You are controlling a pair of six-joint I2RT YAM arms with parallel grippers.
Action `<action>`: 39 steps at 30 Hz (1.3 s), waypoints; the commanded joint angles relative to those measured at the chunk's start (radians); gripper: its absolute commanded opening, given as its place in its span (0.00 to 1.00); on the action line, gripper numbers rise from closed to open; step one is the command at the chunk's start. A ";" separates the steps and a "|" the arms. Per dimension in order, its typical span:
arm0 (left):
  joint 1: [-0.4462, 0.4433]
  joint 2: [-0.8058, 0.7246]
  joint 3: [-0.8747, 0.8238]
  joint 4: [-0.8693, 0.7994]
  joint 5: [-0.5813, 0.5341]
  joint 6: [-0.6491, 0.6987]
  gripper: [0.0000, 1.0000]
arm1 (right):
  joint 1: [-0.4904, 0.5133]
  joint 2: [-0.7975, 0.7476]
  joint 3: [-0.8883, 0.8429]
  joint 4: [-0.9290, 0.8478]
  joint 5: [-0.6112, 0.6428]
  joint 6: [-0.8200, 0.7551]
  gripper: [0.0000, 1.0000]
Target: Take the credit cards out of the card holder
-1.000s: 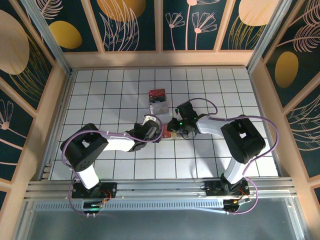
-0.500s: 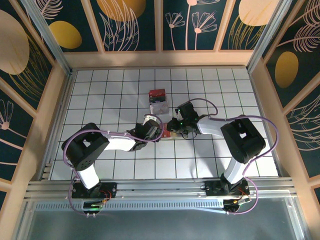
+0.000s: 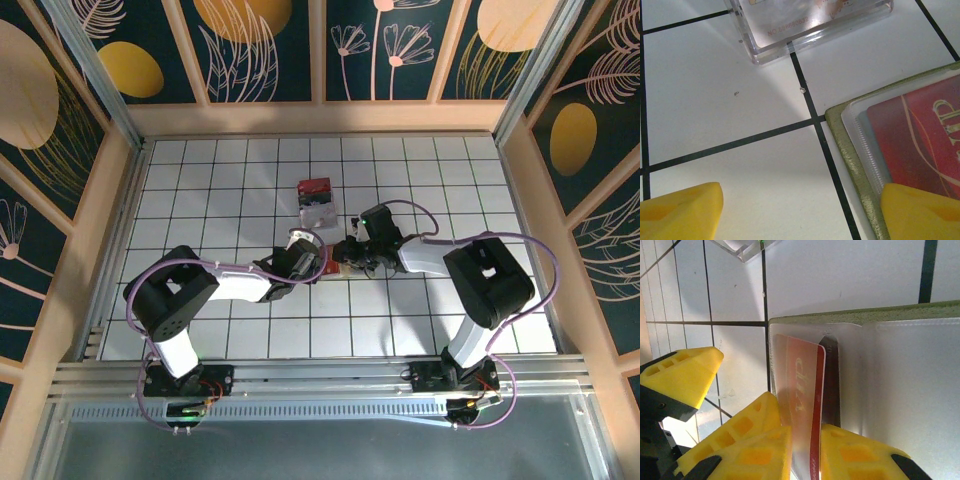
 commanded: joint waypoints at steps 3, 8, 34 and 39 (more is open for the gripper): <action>-0.001 0.016 0.005 -0.020 0.052 -0.002 0.83 | 0.001 -0.020 -0.005 0.085 -0.065 0.025 0.21; -0.001 0.009 0.005 -0.027 0.051 -0.012 0.84 | -0.005 -0.013 -0.008 0.116 -0.089 0.043 0.21; -0.001 0.019 0.027 -0.092 0.013 -0.024 0.86 | -0.100 -0.082 -0.081 0.140 -0.137 0.070 0.12; -0.001 0.014 0.029 -0.092 0.012 -0.025 0.86 | -0.110 -0.091 -0.076 0.076 -0.091 0.045 0.05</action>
